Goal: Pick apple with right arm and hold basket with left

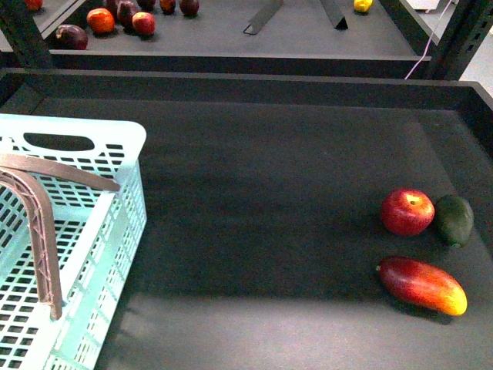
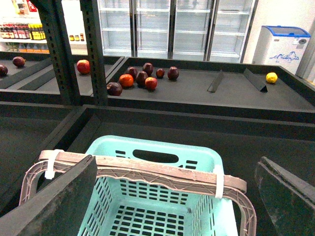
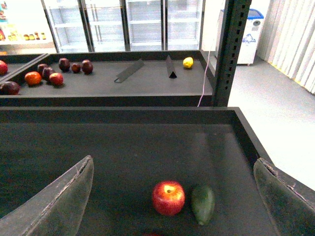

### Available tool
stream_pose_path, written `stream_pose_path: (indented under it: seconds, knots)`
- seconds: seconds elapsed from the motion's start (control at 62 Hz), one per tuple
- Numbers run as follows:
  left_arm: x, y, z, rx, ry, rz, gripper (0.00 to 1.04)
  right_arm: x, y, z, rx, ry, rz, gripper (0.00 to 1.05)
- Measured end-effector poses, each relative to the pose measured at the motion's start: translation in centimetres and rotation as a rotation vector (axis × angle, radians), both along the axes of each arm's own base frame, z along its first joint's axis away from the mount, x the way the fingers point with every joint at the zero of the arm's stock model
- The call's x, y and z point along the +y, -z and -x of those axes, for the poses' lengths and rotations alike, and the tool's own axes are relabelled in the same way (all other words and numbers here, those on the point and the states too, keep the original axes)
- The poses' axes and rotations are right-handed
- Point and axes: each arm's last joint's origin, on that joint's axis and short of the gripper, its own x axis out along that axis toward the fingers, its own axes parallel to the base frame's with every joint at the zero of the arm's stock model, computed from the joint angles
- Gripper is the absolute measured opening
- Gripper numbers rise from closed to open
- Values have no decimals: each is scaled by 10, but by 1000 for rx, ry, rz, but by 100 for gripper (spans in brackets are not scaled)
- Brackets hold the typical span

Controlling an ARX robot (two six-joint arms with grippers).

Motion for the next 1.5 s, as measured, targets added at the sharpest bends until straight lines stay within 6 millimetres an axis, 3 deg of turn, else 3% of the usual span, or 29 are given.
stream_pose_path:
  seconds: [0.629, 0.645, 0.677, 0.741, 0.806, 0.902, 1.015, 1.305, 1.499]
  knots:
    - [0, 0, 0, 0, 0, 0, 98, 0, 0, 0, 0, 0, 0, 96]
    - [0, 0, 0, 10, -2, 12, 98, 0, 0, 0, 0, 0, 0, 96]
    - [0, 1, 0, 210, -24, 140, 98, 0, 0, 0, 0, 0, 0, 96]
    - [0, 2, -1, 452, -71, 338, 98, 0, 0, 0, -1, -2, 0, 96]
    - [3, -1, -2, 492, -108, 560, 98, 0, 0, 0, 0, -2, 0, 96]
    - [11, -15, -25, 459, -90, 800, 98, 0, 0, 0, -1, -2, 0, 96]
    - [16, -10, -59, 488, -101, 986, 98, 0, 0, 0, -1, -2, 0, 96]
    - [35, 16, -124, 507, -209, 1155, 98, 0, 0, 0, -1, -2, 0, 96]
    - [41, 25, -149, 511, -248, 1201, 98, 0, 0, 0, -1, -2, 0, 96]
